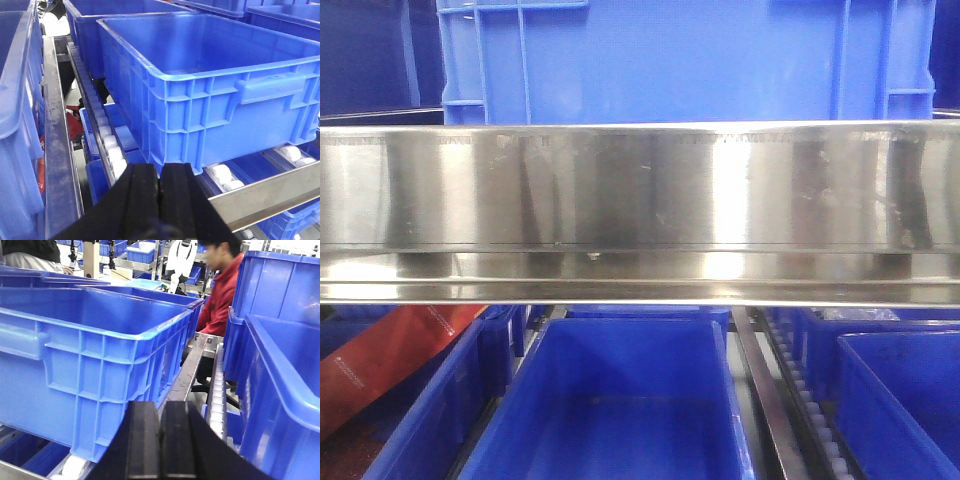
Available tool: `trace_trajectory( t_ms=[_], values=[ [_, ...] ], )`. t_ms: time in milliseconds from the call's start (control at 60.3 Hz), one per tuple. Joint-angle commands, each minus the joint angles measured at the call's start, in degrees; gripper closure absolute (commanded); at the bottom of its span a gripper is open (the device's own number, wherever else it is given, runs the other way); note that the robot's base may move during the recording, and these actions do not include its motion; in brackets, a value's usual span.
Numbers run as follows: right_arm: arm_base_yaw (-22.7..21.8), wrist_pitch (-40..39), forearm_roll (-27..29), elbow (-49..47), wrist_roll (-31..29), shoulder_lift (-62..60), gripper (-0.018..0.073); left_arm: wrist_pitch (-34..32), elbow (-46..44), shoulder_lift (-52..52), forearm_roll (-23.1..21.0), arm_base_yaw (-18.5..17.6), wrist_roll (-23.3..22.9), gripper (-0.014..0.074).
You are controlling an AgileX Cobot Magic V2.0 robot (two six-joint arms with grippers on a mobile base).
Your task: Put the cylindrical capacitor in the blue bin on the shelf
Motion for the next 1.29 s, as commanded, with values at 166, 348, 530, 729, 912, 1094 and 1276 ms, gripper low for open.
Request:
trace_trajectory(
  t_ms=[166,348,530,729,912,1094,1276],
  values=[
    [-0.2,-1.4,-0.5,0.0,0.0,-0.3,0.0721,-1.5,0.0,-0.3,-0.1,0.0,-0.5,0.0707],
    [-0.2,-1.4,-0.5,0.0,0.0,-0.3,0.0721,-1.6,0.1,-0.5,-0.2,0.6,0.5,0.0707],
    [-0.2,-1.4,-0.5,0.0,0.0,-0.3,0.0721,-7.4,6.2,-5.3,-1.9,9.6,5.5,0.0707],
    [-0.2,-1.4,-0.5,0.0,0.0,-0.3,0.0721,-18.5,21.8,-15.6,-9.7,23.9,13.9,0.0707],
    [-0.2,-1.4,-0.5,0.0,0.0,-0.3,0.0721,-27.8,35.5,-24.4,-9.7,28.5,13.9,0.0707],
    [-0.2,-1.4,-0.5,0.0,0.0,-0.3,0.0721,-32.3,45.7,-30.8,-9.7,30.2,13.9,0.0707],
    [-0.2,-1.3,-0.5,0.0,0.0,-0.4,0.0721,-36.4,49.9,-30.8,-9.7,30.3,13.9,0.0707]
  ],
)
